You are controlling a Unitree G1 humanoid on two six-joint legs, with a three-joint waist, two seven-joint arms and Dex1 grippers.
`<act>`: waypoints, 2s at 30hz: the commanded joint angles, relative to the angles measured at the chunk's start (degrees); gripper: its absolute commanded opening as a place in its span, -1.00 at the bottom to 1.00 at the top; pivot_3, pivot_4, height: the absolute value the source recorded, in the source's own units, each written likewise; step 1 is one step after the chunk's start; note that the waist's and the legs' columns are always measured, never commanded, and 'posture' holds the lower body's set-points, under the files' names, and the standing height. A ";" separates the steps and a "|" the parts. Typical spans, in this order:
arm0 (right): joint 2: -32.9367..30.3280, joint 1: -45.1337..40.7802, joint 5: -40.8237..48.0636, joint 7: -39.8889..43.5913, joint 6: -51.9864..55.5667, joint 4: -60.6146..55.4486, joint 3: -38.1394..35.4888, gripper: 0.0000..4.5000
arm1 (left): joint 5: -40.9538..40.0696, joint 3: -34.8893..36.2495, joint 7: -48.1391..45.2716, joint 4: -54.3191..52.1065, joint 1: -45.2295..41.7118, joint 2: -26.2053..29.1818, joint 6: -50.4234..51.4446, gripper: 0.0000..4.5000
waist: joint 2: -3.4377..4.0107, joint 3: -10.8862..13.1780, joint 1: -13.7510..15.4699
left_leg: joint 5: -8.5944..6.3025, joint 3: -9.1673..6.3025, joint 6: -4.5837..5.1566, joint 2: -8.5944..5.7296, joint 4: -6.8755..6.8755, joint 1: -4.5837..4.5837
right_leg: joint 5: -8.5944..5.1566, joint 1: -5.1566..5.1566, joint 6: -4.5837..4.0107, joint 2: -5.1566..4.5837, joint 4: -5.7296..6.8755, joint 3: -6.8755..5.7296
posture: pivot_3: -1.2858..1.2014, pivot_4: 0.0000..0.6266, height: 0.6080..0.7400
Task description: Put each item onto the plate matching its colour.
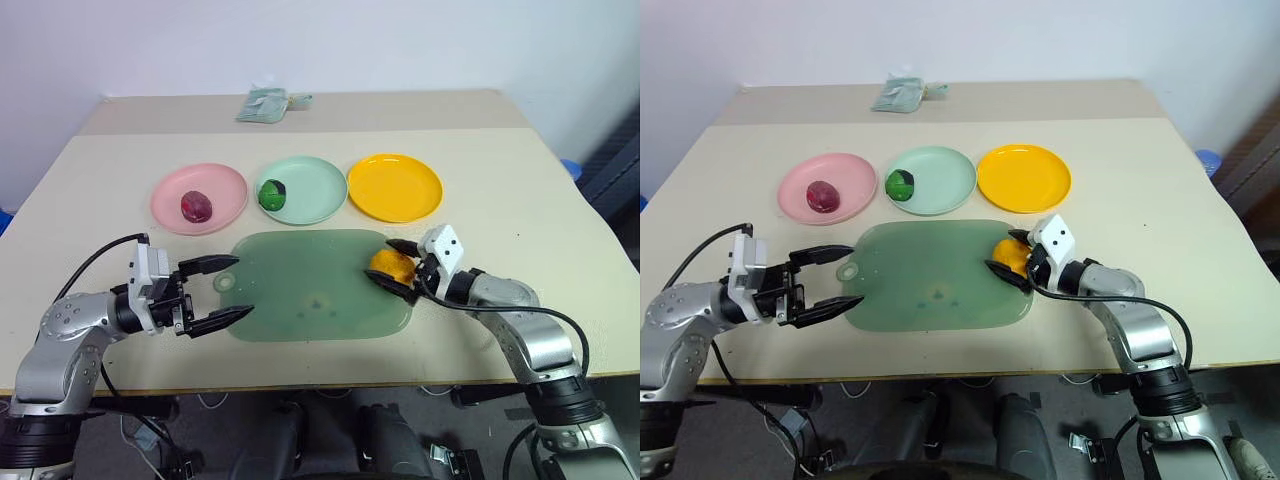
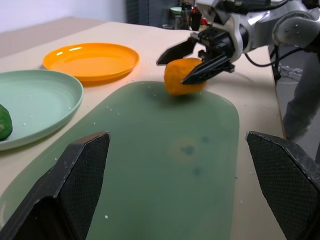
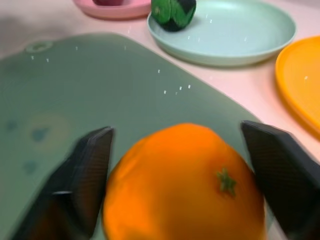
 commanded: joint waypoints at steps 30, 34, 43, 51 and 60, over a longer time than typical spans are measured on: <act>7.12 -34.69 -8.35 -3.87 -18.61 36.53 -3.02 -0.22 | 2.33 -1.03 11.16 -7.49 2.89 -5.50 -2.16 1.00 | 0.27 0.19 -0.85 | 0.04 0.02 0.04 -0.01 -0.13 0.00 | 0.02 -0.08 0.02 0.02 0.01 0.00 | 0.03 -0.52 1.00; 9.87 -44.63 -12.46 -8.20 -28.92 57.99 -3.04 -0.22 | 3.61 -0.83 14.27 -7.63 2.69 -5.91 -2.02 1.00 | 0.27 0.19 -1.05 | 0.07 0.02 0.01 -0.02 -0.15 0.01 | 0.04 -0.08 0.03 0.04 0.02 0.00 | 0.03 -0.52 1.00; 13.46 -52.31 -15.25 -11.16 -37.86 75.81 -4.60 -0.22 | 5.11 0.55 20.11 -11.20 5.96 -6.46 -1.94 1.00 | 0.34 0.23 -2.33 | 0.15 0.02 -0.07 -0.03 -0.38 0.01 | 0.09 -0.21 0.10 0.10 0.03 0.13 | 0.03 -0.52 1.00; 12.47 -43.78 -9.16 0.75 -37.09 59.17 -7.32 -0.22 | 6.47 0.54 22.54 -11.99 8.92 -6.47 -2.52 1.00 | 0.44 0.29 -2.31 | 0.18 0.03 -0.12 0.02 -0.51 0.02 | 0.07 -0.30 0.06 0.23 0.07 0.25 | 0.03 -0.52 1.00; 1.11 -2.15 1.16 0.26 -7.10 -4.32 -9.41 -0.22 | 8.54 2.55 20.40 -4.79 7.25 -5.97 -8.27 1.00 | 0.59 0.36 -0.82 | 0.09 -0.04 -0.19 0.00 -0.33 -0.03 | -0.04 -0.22 -0.09 0.23 0.07 0.47 | 0.03 -0.52 1.00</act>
